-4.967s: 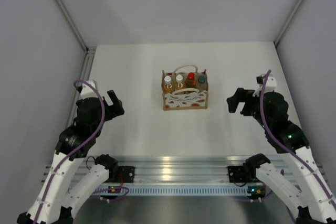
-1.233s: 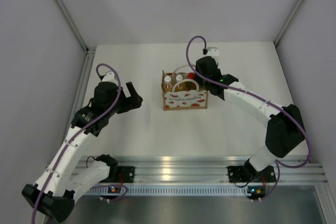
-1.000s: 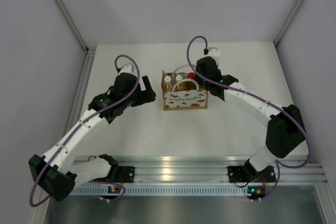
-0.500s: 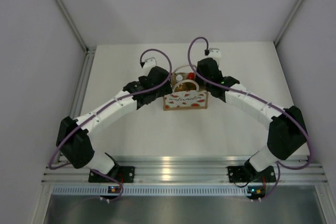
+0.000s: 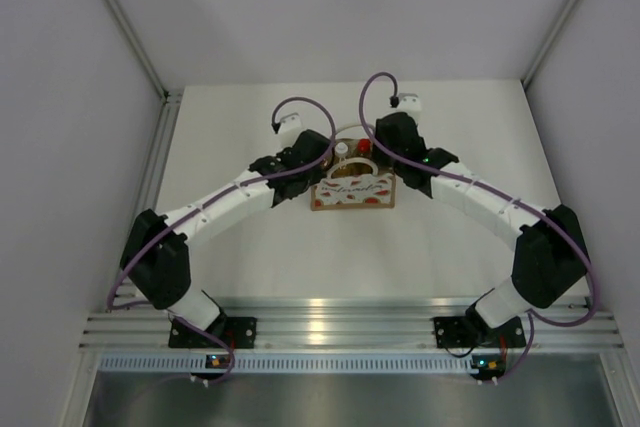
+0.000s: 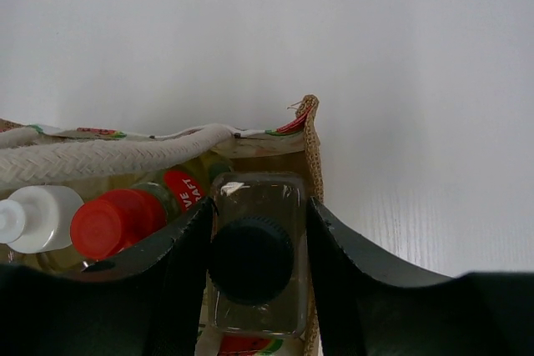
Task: Take the personal care products out of the canvas bag
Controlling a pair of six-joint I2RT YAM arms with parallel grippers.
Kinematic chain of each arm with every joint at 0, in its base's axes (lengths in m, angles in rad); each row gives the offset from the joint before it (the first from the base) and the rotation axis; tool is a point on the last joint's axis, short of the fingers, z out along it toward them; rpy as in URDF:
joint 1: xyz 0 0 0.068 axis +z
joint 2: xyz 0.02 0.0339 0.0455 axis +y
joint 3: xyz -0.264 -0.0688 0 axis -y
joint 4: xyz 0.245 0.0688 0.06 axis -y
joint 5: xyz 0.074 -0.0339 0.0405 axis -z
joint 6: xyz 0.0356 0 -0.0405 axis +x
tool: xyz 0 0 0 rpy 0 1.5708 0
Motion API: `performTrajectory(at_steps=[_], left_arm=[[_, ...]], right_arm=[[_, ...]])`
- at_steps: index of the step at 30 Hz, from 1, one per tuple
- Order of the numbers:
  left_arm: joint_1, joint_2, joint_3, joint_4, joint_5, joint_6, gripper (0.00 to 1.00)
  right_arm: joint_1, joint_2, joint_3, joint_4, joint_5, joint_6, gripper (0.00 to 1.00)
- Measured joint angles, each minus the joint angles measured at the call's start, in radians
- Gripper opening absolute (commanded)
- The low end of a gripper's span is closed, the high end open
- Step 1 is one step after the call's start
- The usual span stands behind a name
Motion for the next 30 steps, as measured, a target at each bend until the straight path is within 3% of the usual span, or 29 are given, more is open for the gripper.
performTrajectory(at_steps=[14,30], left_arm=[[0.0,-0.08,-0.189,0.219,-0.003,-0.07,0.0],[-0.04,-0.085,-0.242,0.304,-0.072,-0.125,0.0]], right_arm=[[0.003,0.016,0.017,-0.029,-0.001,-0.012,0.48],[0.016,0.038,0.061,-0.09,0.028,-0.005,0.51]])
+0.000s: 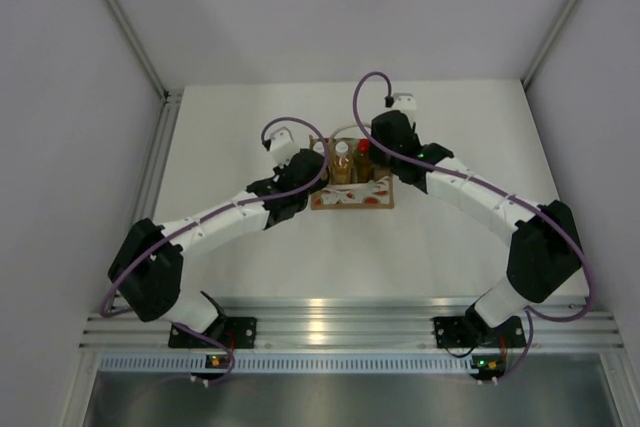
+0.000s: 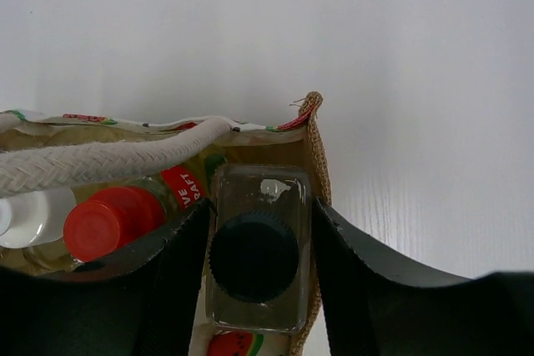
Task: Take the personal care products out of the canvas bag
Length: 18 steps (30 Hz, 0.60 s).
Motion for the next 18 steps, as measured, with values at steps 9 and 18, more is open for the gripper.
performTrajectory(at_steps=[9,18], left_arm=[[-0.009,0.009,0.001,0.005,-0.015,-0.014,0.0],[-0.011,0.019,0.006,0.008,-0.018,-0.013,0.0]], right_arm=[[0.007,0.0,0.001,-0.074,-0.015,-0.007,0.56],[0.009,0.001,0.0,-0.097,-0.035,-0.02,0.52]])
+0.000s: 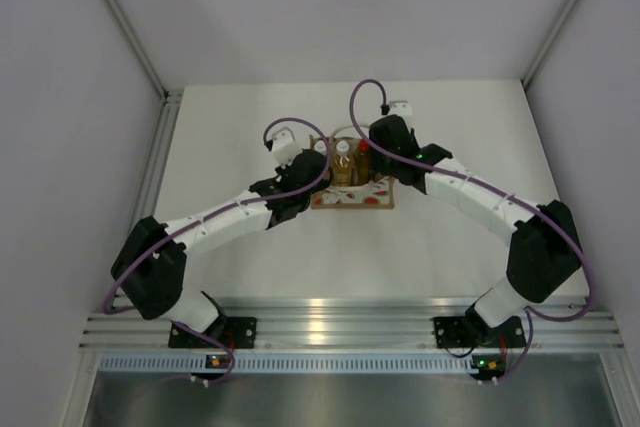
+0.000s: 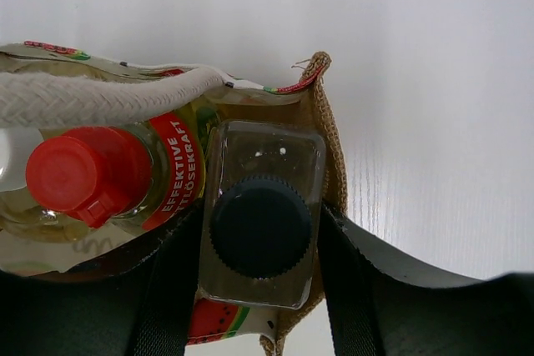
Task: Take the personal care products out of the canvas bag
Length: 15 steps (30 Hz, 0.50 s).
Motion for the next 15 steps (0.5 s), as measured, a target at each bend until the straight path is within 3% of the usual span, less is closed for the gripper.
performTrajectory(at_steps=[3,6,10,11,15], left_arm=[[0.0,0.0,0.0,0.0,0.0,0.0,0.0],[0.0,0.0,0.0,0.0,0.0,0.0,0.0],[0.0,-0.002,0.0,0.0,0.003,0.0,0.0],[0.0,-0.002,0.0,0.0,0.003,0.0,0.0],[0.0,-0.004,0.0,-0.001,0.004,-0.002,0.0]], right_arm=[[0.0,0.005,0.001,0.002,0.004,-0.001,0.49],[0.0,0.016,0.012,-0.001,0.01,-0.006,0.4],[0.0,0.034,0.037,-0.016,0.02,-0.01,0.04],[0.0,0.037,0.042,-0.02,0.022,-0.012,0.0],[0.0,0.037,0.048,-0.032,0.023,-0.018,0.0]])
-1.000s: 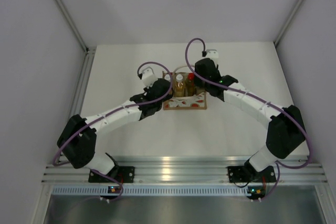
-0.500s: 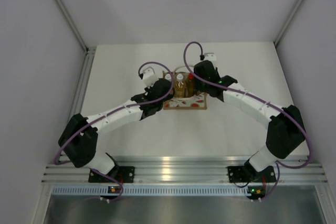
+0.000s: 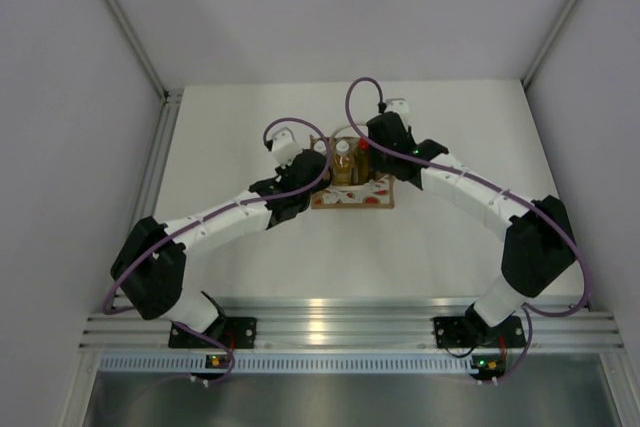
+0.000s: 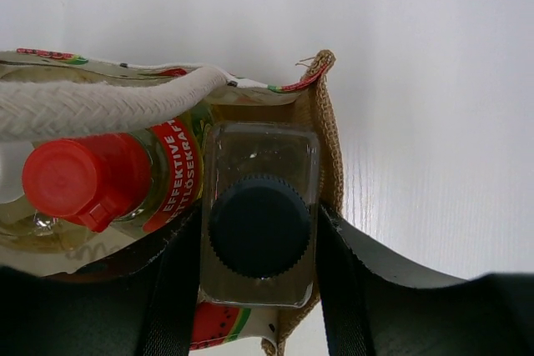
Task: Take the personal care products out of the canvas bag
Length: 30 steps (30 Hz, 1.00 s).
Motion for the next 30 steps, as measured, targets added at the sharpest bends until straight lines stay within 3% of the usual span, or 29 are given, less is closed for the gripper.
performTrajectory(at_steps=[30], left_arm=[[-0.001,-0.007,-0.007,-0.001,0.014,-0.069,0.0]], right_arm=[[0.001,0.006,0.111,-0.177,-0.017,-0.053,0.0]])
